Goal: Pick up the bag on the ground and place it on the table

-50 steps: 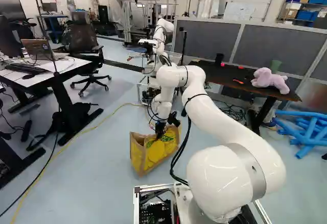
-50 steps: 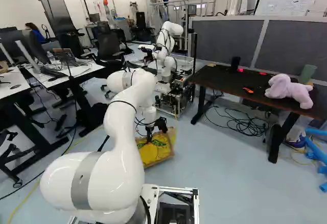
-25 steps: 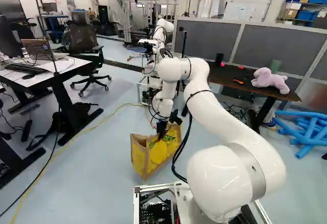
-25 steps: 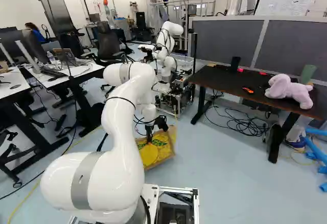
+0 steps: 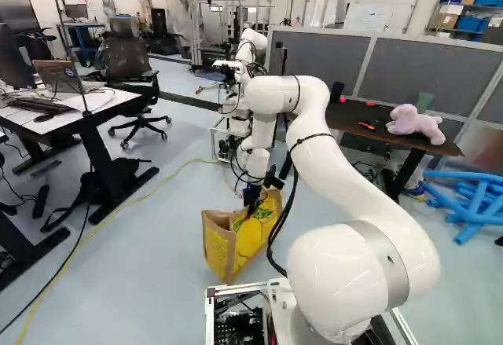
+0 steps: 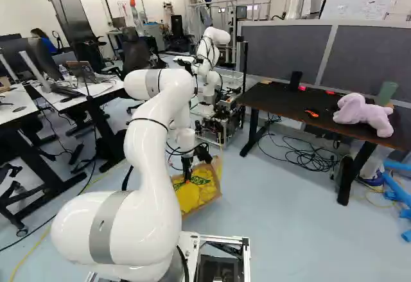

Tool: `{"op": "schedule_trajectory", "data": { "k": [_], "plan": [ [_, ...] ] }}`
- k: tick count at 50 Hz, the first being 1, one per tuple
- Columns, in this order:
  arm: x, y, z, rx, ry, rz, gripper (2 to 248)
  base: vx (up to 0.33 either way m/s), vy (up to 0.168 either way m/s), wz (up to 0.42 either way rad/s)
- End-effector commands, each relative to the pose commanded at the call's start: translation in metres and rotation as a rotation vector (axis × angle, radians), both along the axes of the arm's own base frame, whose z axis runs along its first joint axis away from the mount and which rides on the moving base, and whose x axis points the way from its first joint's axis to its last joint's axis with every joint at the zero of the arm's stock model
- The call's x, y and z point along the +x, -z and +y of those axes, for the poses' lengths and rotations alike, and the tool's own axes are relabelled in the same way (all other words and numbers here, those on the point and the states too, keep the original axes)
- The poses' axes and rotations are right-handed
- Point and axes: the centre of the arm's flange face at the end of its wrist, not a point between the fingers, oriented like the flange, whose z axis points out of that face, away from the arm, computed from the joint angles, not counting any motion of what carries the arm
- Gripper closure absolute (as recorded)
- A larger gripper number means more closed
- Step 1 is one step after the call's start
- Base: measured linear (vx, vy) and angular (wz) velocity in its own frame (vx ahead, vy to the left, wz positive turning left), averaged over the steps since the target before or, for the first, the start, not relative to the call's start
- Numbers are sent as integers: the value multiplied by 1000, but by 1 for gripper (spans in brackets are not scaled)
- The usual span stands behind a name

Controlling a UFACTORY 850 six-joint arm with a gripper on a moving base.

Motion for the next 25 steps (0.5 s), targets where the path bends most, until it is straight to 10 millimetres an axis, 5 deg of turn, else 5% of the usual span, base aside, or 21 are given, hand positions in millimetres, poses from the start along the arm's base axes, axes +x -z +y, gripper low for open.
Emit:
{"op": "schedule_trajectory", "data": {
  "k": [25],
  "plan": [
    [-30, -37, -8, -8, -86, 18, 228, 0, 0, 0]
  ]
}}
